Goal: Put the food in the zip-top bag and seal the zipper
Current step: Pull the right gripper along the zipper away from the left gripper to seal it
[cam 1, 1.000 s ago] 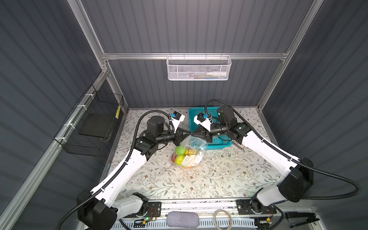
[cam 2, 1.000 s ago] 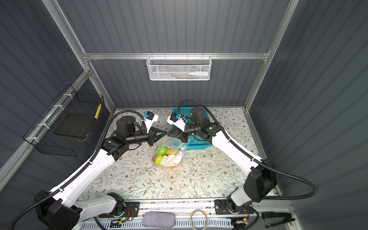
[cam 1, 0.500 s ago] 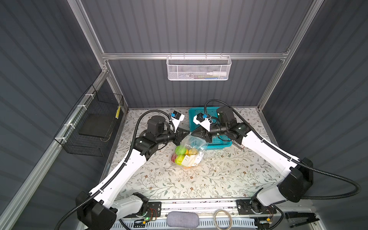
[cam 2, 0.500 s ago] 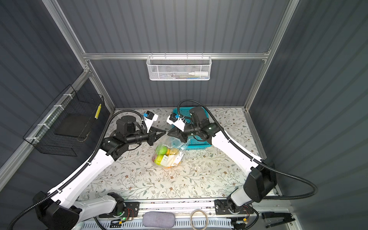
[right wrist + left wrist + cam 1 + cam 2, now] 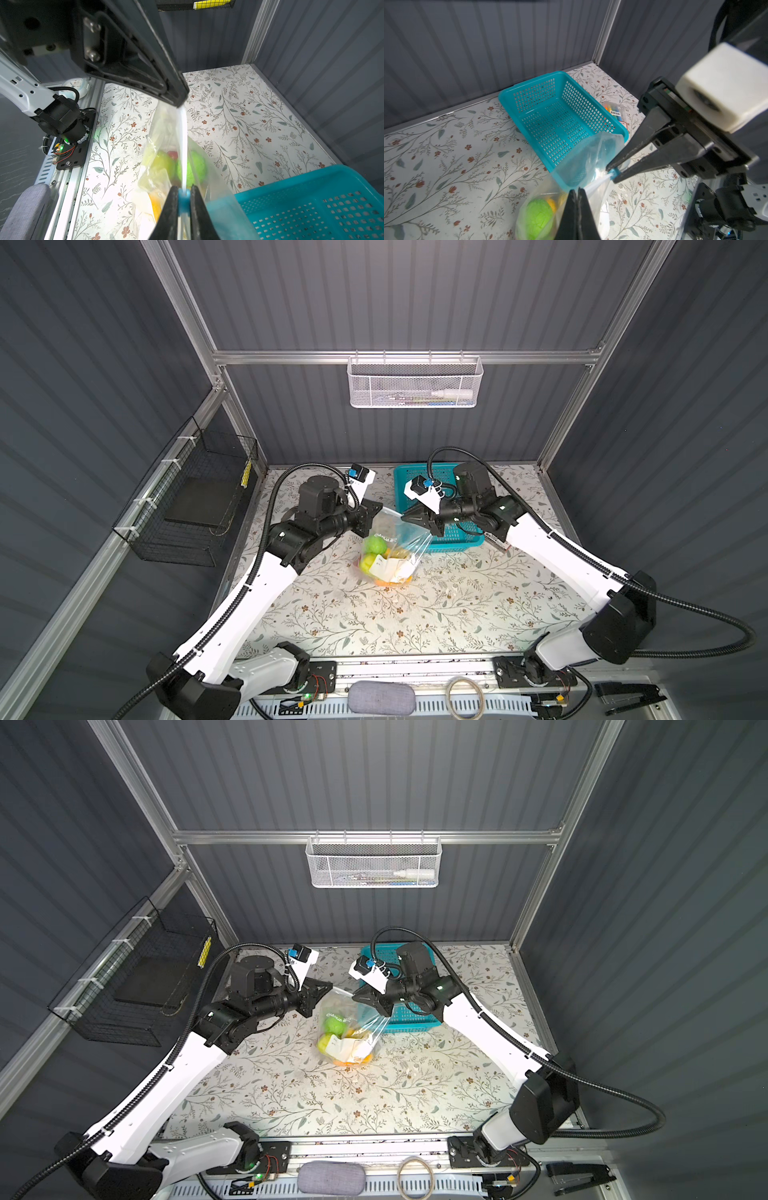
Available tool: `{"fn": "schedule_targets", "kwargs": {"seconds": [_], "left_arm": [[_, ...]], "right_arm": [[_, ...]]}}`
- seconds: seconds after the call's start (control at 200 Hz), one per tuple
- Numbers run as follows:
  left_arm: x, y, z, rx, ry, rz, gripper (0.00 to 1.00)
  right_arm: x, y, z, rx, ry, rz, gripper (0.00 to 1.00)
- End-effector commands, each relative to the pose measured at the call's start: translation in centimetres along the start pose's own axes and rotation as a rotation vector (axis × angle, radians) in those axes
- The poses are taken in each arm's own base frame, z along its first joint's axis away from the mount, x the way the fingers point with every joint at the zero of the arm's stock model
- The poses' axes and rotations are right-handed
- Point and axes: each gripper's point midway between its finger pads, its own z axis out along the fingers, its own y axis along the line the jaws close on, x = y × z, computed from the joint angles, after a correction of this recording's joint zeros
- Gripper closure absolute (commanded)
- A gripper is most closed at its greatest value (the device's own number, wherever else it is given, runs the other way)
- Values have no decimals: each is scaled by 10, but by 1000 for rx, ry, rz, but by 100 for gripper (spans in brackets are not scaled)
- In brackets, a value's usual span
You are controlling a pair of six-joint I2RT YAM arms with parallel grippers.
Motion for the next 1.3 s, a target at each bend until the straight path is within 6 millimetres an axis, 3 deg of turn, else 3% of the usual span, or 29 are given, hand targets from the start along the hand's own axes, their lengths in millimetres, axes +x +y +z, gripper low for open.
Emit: {"fn": "schedule_targets", "kwargs": {"seconds": [0.0,0.28,0.595,1.291], "left_arm": [[-26,24,-21,-137,-89,24,100],[-22,54,-20,-230,-84,-32,100],[-17,73,-6,-279,-59,-62,100],[-13,88,12,-316,-51,-117,100]], "right_arm": [[19,1,-6,21,71,34,88],[46,4,-16,84,151,65,88],[77,9,-32,156,221,119,89],[119,29,-56,203,259,249,88]]}}
